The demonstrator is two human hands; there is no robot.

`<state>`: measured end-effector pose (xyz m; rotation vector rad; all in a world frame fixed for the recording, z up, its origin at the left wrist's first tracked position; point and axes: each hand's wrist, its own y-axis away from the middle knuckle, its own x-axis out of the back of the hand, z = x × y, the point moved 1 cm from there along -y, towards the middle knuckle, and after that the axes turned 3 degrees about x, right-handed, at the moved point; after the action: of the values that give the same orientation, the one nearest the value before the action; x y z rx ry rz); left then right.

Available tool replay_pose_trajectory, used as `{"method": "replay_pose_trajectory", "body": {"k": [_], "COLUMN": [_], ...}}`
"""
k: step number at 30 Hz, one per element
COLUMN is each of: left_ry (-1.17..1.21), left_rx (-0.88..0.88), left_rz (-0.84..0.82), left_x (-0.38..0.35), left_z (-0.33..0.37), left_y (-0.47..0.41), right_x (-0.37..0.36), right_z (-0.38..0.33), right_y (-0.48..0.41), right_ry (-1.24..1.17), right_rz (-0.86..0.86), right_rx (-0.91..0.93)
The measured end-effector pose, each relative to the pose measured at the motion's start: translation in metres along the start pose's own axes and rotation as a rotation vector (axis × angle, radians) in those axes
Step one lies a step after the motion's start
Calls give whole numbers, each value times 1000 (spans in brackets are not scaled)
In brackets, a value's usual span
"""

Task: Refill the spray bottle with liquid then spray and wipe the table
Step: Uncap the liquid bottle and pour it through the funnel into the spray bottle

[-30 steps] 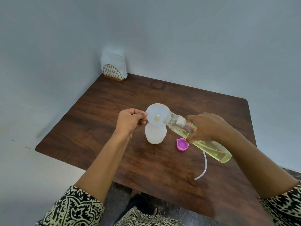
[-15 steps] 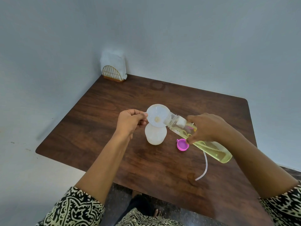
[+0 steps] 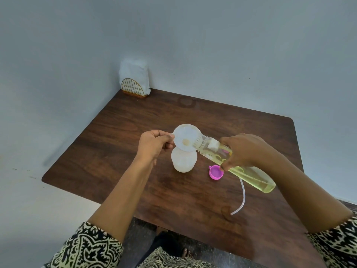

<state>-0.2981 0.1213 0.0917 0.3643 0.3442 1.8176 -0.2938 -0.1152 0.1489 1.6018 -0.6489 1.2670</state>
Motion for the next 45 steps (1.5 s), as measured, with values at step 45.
{"method": "replay_pose_trajectory", "body": {"k": [45], "left_ry": [0], "left_rx": [2], "left_rz": [7], "left_x": [-2], "left_z": [2], "left_y": [1], "right_x": [3], "right_z": [0], "right_y": [-1], "right_ry": [-23], "right_rz": [-42], "right_rx": [17]}}
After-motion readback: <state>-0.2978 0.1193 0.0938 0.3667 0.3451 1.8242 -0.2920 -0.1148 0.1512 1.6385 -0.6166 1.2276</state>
